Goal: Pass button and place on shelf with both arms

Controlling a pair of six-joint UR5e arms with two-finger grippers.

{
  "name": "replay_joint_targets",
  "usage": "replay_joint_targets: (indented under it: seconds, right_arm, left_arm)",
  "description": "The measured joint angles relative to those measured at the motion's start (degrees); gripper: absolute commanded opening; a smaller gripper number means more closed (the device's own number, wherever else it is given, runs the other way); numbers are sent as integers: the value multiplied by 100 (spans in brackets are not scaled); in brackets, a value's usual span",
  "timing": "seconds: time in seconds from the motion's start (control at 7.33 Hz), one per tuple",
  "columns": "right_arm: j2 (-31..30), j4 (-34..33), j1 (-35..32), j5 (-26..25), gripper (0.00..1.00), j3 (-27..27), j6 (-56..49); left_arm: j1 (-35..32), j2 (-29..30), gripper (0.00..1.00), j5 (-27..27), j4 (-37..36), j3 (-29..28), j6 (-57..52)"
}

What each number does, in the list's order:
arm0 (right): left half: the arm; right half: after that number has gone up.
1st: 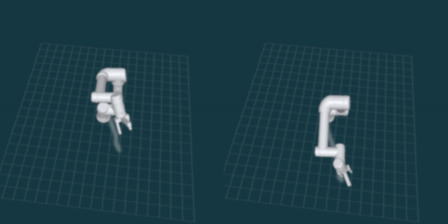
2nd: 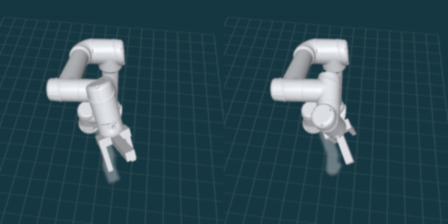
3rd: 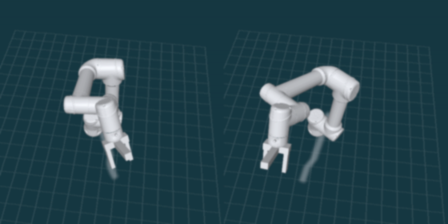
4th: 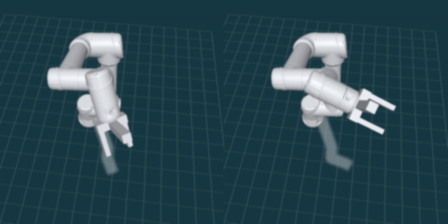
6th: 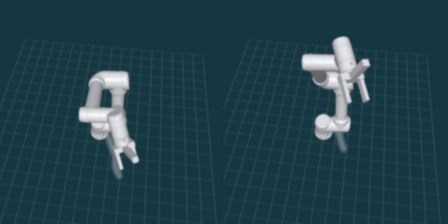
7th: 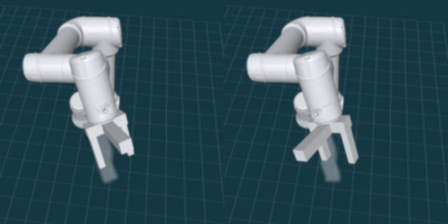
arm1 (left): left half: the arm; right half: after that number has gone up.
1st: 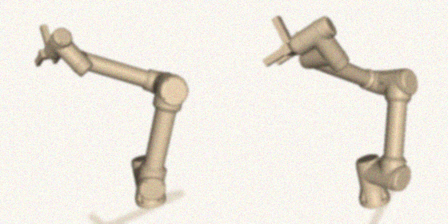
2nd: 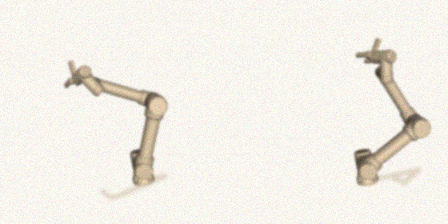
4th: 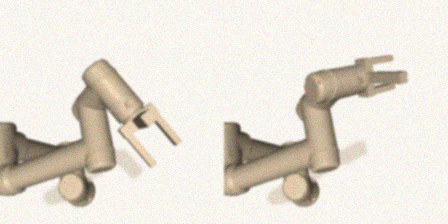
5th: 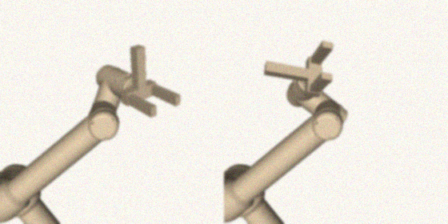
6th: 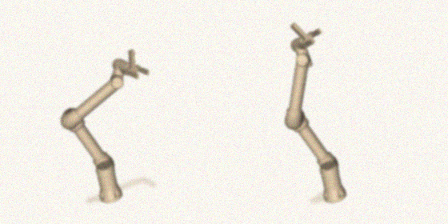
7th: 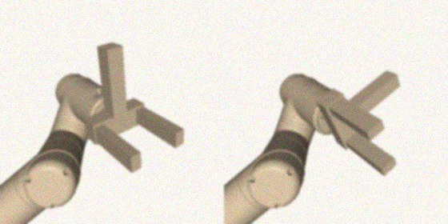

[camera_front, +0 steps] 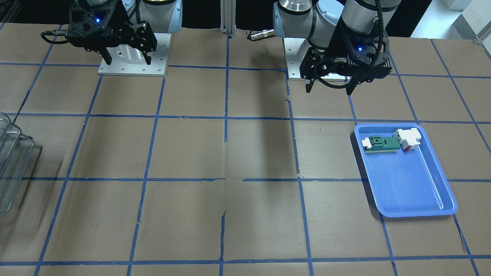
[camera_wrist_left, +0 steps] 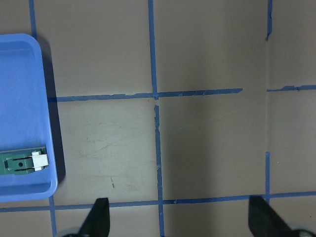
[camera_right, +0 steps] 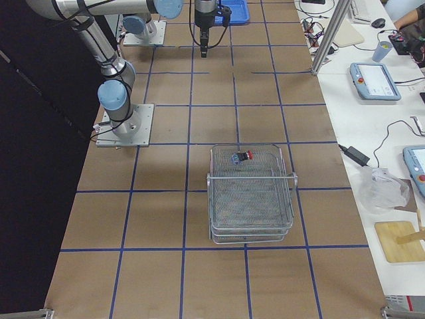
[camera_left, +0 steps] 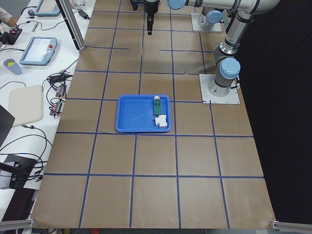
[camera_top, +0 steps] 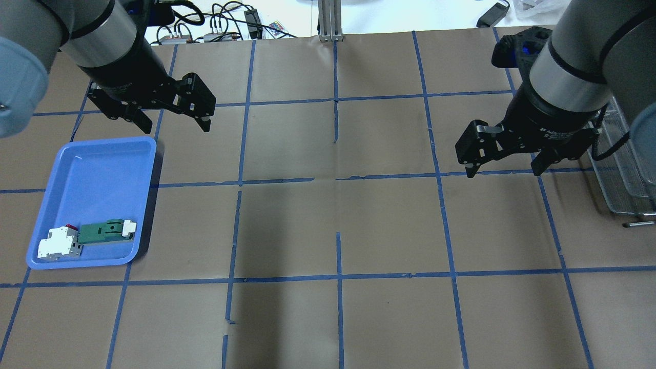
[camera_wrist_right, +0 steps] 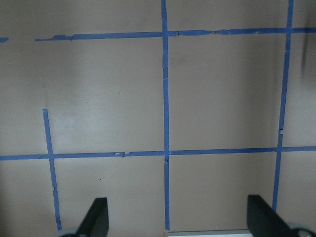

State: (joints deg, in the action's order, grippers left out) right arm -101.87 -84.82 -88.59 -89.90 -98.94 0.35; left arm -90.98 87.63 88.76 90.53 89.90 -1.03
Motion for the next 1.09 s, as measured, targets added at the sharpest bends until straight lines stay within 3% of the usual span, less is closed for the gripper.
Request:
replay_joint_targets:
  seconds: [1.09]
  right_arm:
    - [-80, 139, 36, 162, 100, 22, 71]
  left_arm:
    - [-4, -13, 100, 3, -5, 6, -2]
